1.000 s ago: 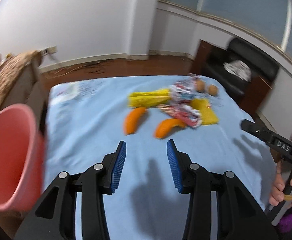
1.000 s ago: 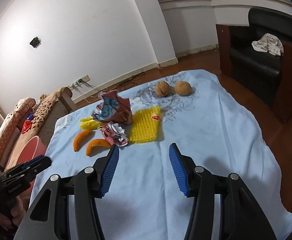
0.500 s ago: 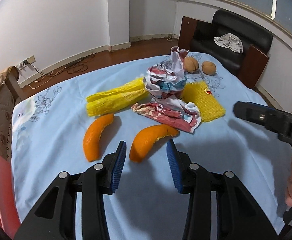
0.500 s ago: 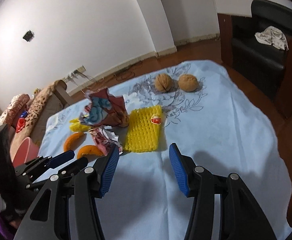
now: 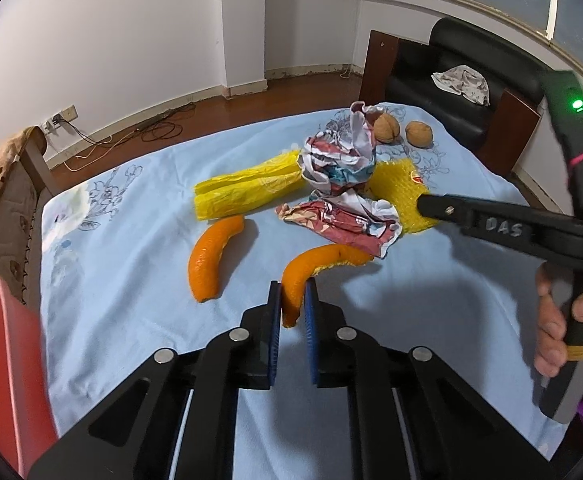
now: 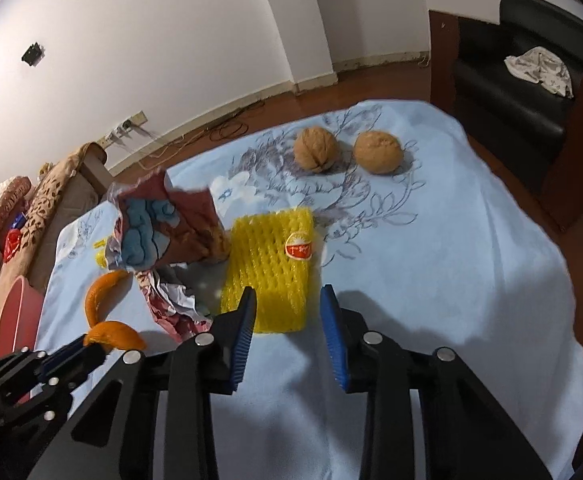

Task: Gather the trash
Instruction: 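Grasp an orange peel piece with the left gripper while the right gripper grasps the yellow foam net, then carry the orange peel and yellow net over the pink bucket and open both grippers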

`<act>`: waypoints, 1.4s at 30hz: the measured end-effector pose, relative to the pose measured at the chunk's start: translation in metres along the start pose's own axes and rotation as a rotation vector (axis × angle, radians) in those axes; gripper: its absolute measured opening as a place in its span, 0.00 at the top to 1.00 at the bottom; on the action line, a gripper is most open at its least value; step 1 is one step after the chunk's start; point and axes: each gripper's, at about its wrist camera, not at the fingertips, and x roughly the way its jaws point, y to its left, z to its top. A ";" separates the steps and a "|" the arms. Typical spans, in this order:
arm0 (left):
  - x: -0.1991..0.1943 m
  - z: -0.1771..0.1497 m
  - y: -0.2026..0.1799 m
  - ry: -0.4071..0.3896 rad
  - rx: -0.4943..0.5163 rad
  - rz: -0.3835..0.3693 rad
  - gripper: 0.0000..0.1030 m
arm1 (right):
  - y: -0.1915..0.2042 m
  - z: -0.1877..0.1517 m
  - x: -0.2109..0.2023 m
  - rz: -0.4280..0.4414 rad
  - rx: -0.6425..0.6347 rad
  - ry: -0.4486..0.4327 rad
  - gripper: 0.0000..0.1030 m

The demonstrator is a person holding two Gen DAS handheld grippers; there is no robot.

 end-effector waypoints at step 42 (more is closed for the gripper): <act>-0.125 -0.013 0.070 -0.179 -0.192 0.246 0.89 | 0.071 0.031 -0.151 0.107 -0.219 -0.351 0.93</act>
